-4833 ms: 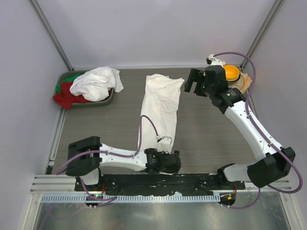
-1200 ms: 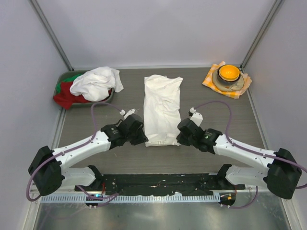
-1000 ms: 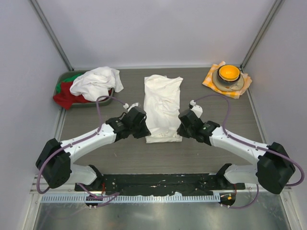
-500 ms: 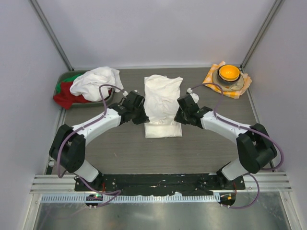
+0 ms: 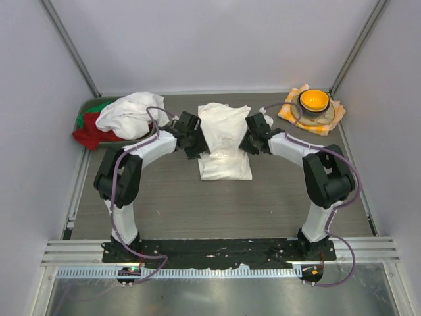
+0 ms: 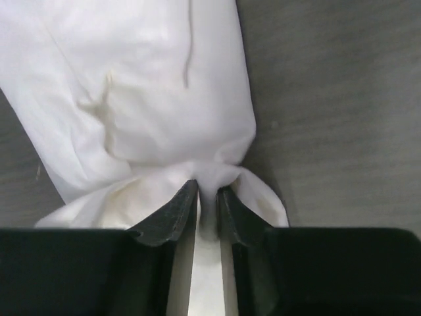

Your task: Fold and stack the t-shirts

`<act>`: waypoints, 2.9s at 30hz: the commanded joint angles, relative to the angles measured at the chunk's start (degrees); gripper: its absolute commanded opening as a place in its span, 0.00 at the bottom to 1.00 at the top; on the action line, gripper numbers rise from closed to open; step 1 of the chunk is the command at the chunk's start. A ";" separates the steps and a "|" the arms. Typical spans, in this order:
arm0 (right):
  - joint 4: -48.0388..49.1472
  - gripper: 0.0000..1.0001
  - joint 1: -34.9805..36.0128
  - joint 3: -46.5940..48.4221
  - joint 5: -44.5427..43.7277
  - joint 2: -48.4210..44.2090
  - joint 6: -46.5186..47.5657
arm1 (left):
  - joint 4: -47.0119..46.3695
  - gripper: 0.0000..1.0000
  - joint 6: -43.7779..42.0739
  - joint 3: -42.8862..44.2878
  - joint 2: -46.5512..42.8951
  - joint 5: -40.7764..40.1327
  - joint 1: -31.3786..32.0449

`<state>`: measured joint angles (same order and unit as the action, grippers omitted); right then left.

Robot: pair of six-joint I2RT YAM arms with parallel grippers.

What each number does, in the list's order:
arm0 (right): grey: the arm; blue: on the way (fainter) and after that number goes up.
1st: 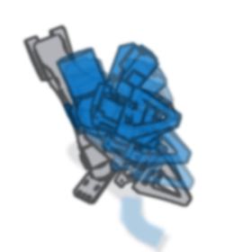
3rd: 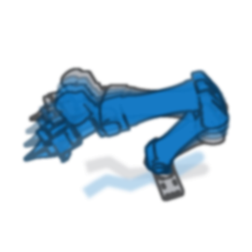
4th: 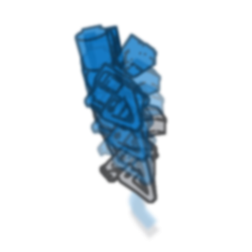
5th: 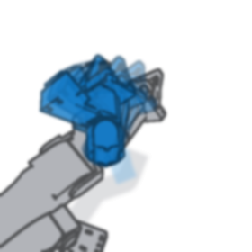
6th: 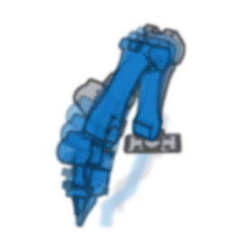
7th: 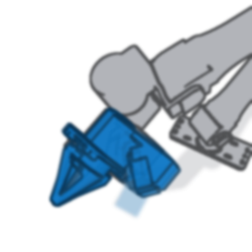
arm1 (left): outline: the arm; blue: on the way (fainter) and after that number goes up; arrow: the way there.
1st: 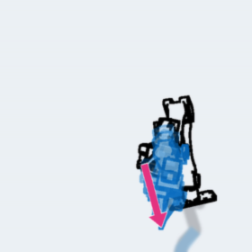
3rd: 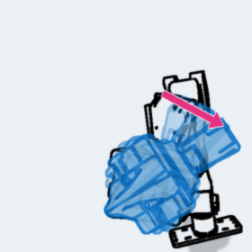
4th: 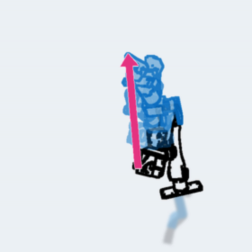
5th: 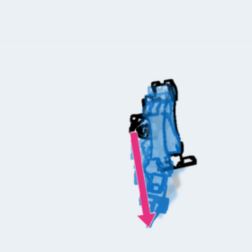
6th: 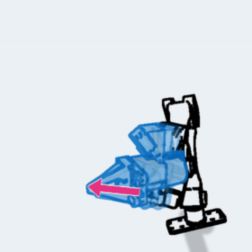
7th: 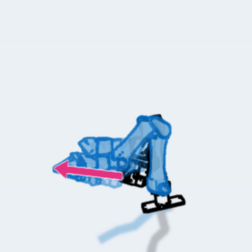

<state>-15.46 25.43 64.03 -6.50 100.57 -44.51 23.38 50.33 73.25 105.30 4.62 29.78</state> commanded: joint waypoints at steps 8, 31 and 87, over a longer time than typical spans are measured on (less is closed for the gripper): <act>3.60 0.97 -6.62 28.86 2.73 17.46 0.66 | 4.82 1.00 -0.49 30.25 12.21 -0.14 -12.10; 2.01 0.96 1.46 -18.32 -4.48 -21.02 9.27 | -6.68 1.00 4.96 -22.62 -23.38 -2.77 3.70; 20.03 0.57 2.52 -30.63 8.08 -12.69 1.27 | -17.67 0.00 8.03 -27.99 -8.26 -1.20 3.79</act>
<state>4.67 27.35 35.88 -0.49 85.30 -41.43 1.23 58.92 47.57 97.32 4.73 33.58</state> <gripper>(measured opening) 0.642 0.010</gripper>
